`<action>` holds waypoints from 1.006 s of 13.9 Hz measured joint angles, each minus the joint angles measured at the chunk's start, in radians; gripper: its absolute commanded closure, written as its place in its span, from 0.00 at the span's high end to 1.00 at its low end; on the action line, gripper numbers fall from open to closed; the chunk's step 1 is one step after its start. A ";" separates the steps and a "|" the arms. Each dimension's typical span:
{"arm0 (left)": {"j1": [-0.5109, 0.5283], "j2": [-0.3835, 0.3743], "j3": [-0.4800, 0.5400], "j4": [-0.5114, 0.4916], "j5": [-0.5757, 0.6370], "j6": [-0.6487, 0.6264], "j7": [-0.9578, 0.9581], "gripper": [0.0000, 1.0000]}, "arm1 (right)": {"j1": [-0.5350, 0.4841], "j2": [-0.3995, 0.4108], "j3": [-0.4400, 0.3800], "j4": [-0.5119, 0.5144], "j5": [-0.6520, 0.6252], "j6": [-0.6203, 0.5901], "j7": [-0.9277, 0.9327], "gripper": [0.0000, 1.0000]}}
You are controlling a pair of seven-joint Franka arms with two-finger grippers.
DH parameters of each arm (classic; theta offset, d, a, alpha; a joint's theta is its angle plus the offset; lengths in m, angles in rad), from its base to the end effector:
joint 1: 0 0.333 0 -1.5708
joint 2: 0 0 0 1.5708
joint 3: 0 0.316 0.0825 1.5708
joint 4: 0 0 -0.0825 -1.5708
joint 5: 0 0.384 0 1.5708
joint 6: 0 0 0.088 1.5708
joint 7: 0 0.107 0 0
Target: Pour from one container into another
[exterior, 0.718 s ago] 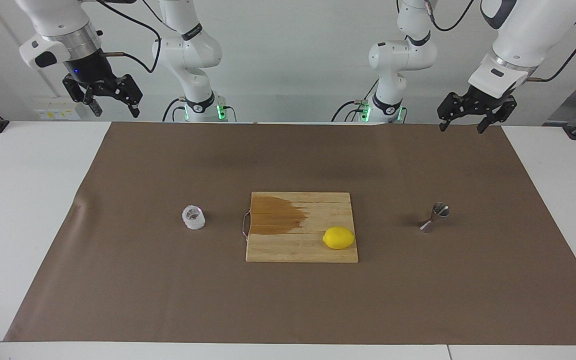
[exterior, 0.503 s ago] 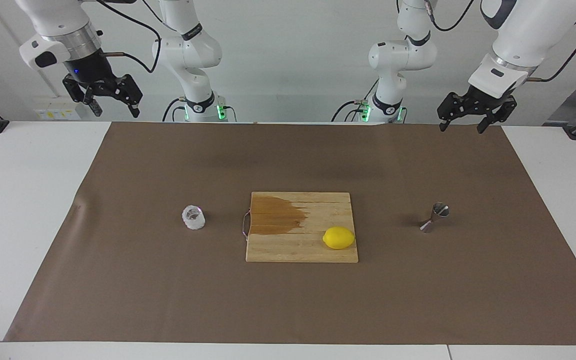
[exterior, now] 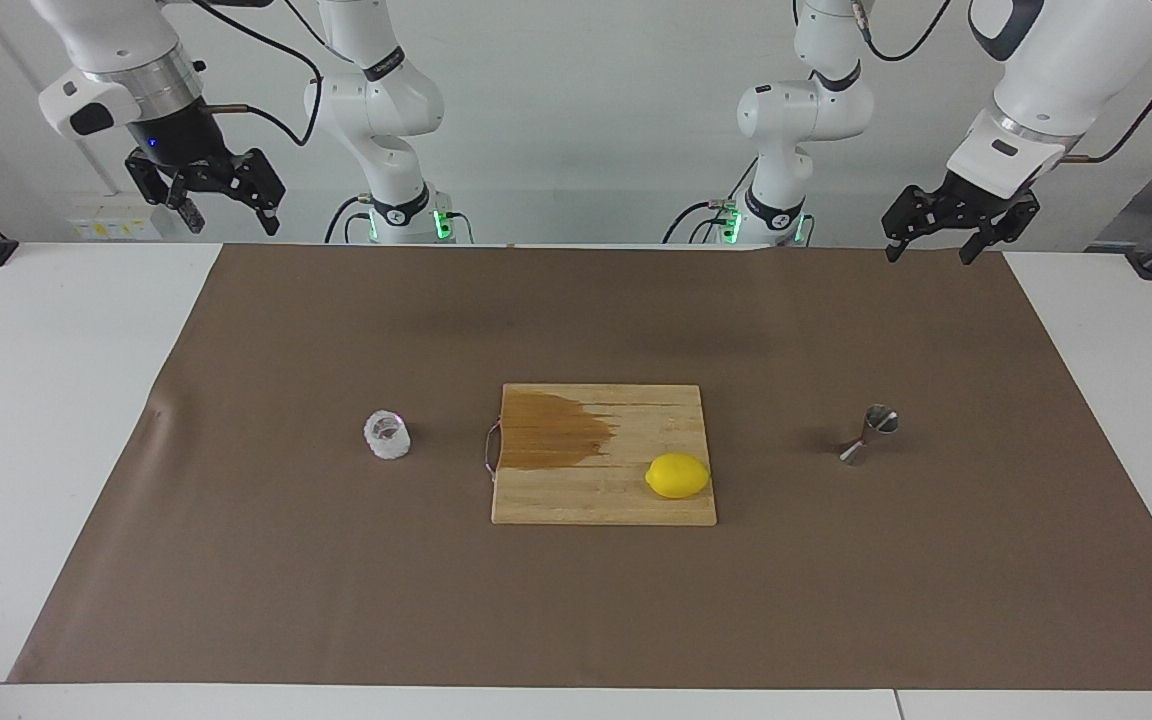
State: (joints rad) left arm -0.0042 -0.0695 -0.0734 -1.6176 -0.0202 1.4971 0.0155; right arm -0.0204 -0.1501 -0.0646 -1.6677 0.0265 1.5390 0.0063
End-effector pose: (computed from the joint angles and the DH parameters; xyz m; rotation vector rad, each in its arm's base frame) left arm 0.5230 -0.0444 0.6337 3.1236 -0.1465 -0.0807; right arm 0.5020 -0.0426 0.6554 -3.1030 0.1390 -0.0349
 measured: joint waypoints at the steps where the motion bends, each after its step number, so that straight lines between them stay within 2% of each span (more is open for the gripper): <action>1: 0.000 0.000 0.000 0.000 0.000 0.000 0.000 1.00 | 0.000 0.000 0.000 0.000 0.000 0.000 0.000 1.00; 10: 0.002 0.000 0.001 -0.001 -0.003 0.019 -0.001 1.00 | 0.000 0.000 0.000 0.000 0.000 0.000 0.000 1.00; 14: 0.002 -0.011 0.002 -0.043 -0.008 0.063 -0.036 1.00 | 0.000 0.000 0.000 0.000 0.000 0.000 0.000 1.00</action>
State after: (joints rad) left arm -0.0024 -0.0810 -0.0719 -1.6607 -0.0283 1.5606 -0.0204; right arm -0.0204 -0.1501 -0.0646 -1.6677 0.0265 1.5390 0.0063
